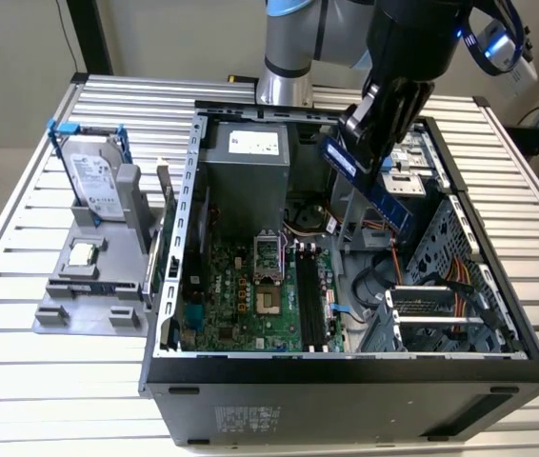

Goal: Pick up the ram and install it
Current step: 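Insert the ram into the slot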

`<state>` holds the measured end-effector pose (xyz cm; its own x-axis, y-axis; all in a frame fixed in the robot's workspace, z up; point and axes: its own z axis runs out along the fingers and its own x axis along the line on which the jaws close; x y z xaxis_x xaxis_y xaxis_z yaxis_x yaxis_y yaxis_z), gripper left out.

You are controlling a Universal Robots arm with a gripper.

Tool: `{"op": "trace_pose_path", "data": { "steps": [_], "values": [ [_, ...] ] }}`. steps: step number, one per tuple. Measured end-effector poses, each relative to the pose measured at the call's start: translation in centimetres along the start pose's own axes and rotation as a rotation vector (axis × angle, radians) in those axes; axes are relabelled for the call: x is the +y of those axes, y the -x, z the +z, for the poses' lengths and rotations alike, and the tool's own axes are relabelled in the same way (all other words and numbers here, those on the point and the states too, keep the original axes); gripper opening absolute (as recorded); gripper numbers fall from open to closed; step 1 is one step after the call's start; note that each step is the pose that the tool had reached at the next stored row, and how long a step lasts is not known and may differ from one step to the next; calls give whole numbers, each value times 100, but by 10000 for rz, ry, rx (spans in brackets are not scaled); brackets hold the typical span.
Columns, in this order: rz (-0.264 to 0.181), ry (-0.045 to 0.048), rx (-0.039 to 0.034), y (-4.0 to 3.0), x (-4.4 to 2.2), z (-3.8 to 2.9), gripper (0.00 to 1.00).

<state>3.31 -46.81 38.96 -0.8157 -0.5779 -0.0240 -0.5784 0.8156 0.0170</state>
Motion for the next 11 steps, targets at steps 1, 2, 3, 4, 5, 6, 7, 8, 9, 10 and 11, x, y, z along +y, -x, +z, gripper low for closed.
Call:
{"op": "trace_pose_path", "data": {
  "steps": [1, 2, 3, 4, 5, 6, 7, 8, 9, 10, 11],
  "values": [
    [61, -2, -1, 0, 0, 0, 0],
    [126, -4, -2, 0, 0, 0, 0],
    [189, -5, -3, 0, 0, 0, 0],
    [252, -7, -3, 1, 0, -1, 0],
    [312, -9, -4, 1, 0, -1, 0],
    [376, -11, -5, 1, -1, -1, 0],
    [439, -11, -6, 1, -1, -1, 0],
    [501, -14, -6, 1, 0, -1, 0],
    [566, -15, -9, 1, 0, -1, 0],
    [629, -17, -9, 1, 0, -1, 0],
    [690, -17, -11, 1, 0, 0, 0]
  ]
}}
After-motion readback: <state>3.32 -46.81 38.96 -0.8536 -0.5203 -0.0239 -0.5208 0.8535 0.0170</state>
